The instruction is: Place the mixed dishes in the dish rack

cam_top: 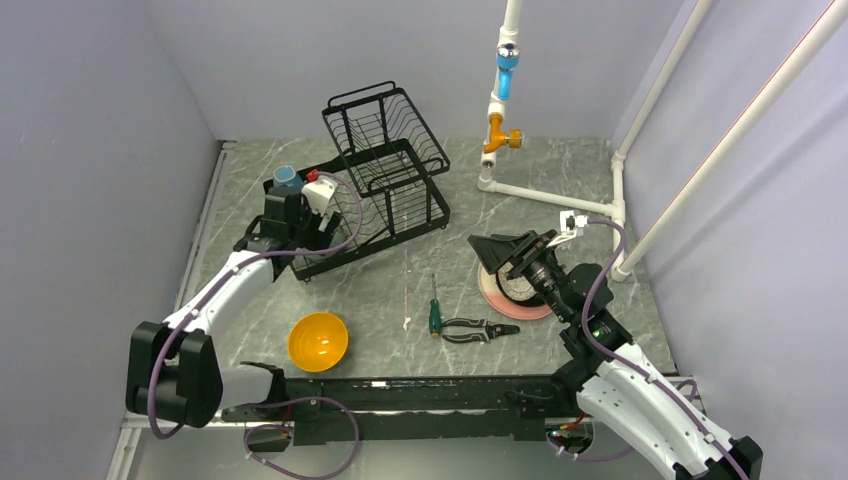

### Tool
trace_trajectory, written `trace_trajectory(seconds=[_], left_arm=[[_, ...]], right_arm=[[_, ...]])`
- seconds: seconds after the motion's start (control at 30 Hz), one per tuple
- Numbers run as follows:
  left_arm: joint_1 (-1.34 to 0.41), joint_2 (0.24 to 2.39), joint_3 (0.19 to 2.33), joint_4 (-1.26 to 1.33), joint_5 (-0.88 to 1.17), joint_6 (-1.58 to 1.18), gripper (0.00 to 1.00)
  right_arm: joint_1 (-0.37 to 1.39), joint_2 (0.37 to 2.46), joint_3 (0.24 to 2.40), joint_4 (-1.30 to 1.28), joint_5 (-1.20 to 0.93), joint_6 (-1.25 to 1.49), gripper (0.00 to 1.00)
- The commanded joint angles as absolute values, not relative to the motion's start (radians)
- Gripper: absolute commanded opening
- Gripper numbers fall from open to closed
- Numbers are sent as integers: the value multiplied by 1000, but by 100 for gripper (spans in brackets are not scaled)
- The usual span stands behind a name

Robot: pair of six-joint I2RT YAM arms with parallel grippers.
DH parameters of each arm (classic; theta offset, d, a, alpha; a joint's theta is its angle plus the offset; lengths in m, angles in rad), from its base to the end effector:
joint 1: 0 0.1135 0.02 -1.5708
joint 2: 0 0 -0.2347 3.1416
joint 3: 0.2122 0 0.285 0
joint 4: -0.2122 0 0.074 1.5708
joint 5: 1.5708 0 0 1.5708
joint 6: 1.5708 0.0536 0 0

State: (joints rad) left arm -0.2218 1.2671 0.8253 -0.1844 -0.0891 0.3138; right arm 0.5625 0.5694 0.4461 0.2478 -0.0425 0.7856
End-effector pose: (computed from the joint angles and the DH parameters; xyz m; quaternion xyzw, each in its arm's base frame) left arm 0.3235 -0.0681 0.1979 0.2159 0.8633 0.0605 0.4522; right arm 0.1957 0.1261 0.2812 0.0578 0.6593 0.4788 0.5769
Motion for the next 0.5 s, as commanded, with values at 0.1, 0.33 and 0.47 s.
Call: trace_trajectory(seconds=[0.1,0.33,0.47], left_arm=[[-204,1175,841,-175,-78,172,94],[-163,1147,828,-174,18,-33,83],[-152,1210,852,-197,73,-95,77]], right_arm=[[560,565,484,264,-44,777,100],[559,556,483,250,-38,780,100],[560,560,476,255,-36,787,100]])
